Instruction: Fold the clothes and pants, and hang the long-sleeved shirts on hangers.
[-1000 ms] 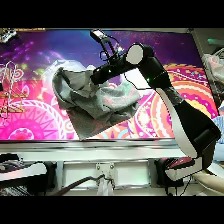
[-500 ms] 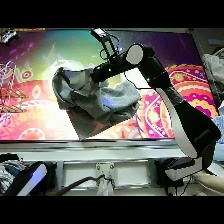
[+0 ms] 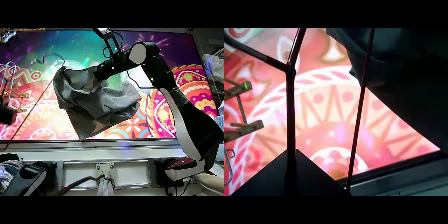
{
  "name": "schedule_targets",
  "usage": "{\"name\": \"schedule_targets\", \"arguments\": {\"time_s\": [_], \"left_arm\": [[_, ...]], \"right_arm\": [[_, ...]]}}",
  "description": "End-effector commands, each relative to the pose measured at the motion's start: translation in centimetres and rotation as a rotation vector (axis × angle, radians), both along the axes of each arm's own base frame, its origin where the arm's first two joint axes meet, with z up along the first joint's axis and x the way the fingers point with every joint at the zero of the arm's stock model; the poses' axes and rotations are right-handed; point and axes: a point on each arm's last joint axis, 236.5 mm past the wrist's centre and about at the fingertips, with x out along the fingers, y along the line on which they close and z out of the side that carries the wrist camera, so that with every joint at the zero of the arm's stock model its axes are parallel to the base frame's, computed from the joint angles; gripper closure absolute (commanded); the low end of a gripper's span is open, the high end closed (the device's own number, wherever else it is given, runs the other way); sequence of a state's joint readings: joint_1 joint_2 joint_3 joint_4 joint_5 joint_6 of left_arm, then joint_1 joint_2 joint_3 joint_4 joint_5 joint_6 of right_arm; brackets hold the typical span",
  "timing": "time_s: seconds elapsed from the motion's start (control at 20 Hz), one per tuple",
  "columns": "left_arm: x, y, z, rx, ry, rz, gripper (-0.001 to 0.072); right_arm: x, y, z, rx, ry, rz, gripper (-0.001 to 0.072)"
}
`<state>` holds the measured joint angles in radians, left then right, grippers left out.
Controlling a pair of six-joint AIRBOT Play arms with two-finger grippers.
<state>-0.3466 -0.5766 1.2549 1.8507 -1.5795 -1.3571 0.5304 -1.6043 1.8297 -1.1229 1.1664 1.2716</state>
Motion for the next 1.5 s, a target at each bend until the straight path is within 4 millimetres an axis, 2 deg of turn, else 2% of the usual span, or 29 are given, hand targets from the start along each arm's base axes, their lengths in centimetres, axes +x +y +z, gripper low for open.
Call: {"name": "schedule_targets", "arguments": {"time_s": [0.0,0.1,0.25,0.35,0.5,0.65,0.75,0.85,1.05,1.15,1.25,1.45], "left_arm": [[-3.6,-0.6,0.4,-0.004,0.003,-0.085,0.0687],[-3.0,-1.4,0.5,0.012,-0.005,-0.129,0.0687],[-0.8,-2.7,-0.6,0.109,0.041,-0.221,0.0687],[2.2,-3.8,-0.8,0.160,0.013,-0.261,0.0687],[6.8,-6.8,-0.3,0.159,-0.089,-0.315,0.0687],[8.6,-7.9,-2.7,0.246,-0.019,-0.393,0.0687],[9.1,-8.3,-3.8,0.257,0.016,-0.401,0.0687],[8.6,-8.3,-4.1,0.248,0.035,-0.404,0.0688],[6.6,-7.4,-2.8,0.251,0.026,-0.425,0.0687],[5.5,-8.3,-2.2,0.224,0.006,-0.490,0.0688],[4.8,-10.0,-2.6,0.213,0.016,-0.598,0.0688],[6.5,-11.3,-5.2,0.238,0.090,-0.636,0.0688]], "right_arm": [[-0.7,-0.4,0.5,-0.011,0.007,0.009,0.0670],[-1.4,-0.2,0.9,0.001,0.019,0.021,0.0670],[-2.4,0.0,1.0,0.014,0.056,0.045,0.0670],[-3.1,-0.1,0.8,0.003,0.076,0.058,0.0670],[-3.8,-0.4,0.5,-0.015,0.100,0.074,0.0670],[-4.1,-0.6,0.4,-0.025,0.111,0.081,0.0670],[-3.8,-0.6,0.4,-0.027,0.101,0.075,0.0670],[-3.1,-1.2,0.1,-0.055,0.077,0.059,0.0670],[-1.5,-2.5,-0.5,-0.116,0.019,0.022,0.0670],[-1.1,-2.4,-0.3,-0.110,0.002,0.013,0.0670],[-1.2,-2.2,-0.2,-0.102,0.004,0.016,0.0670],[-2.2,-2.0,0.3,-0.089,0.023,0.033,0.0670]]}}
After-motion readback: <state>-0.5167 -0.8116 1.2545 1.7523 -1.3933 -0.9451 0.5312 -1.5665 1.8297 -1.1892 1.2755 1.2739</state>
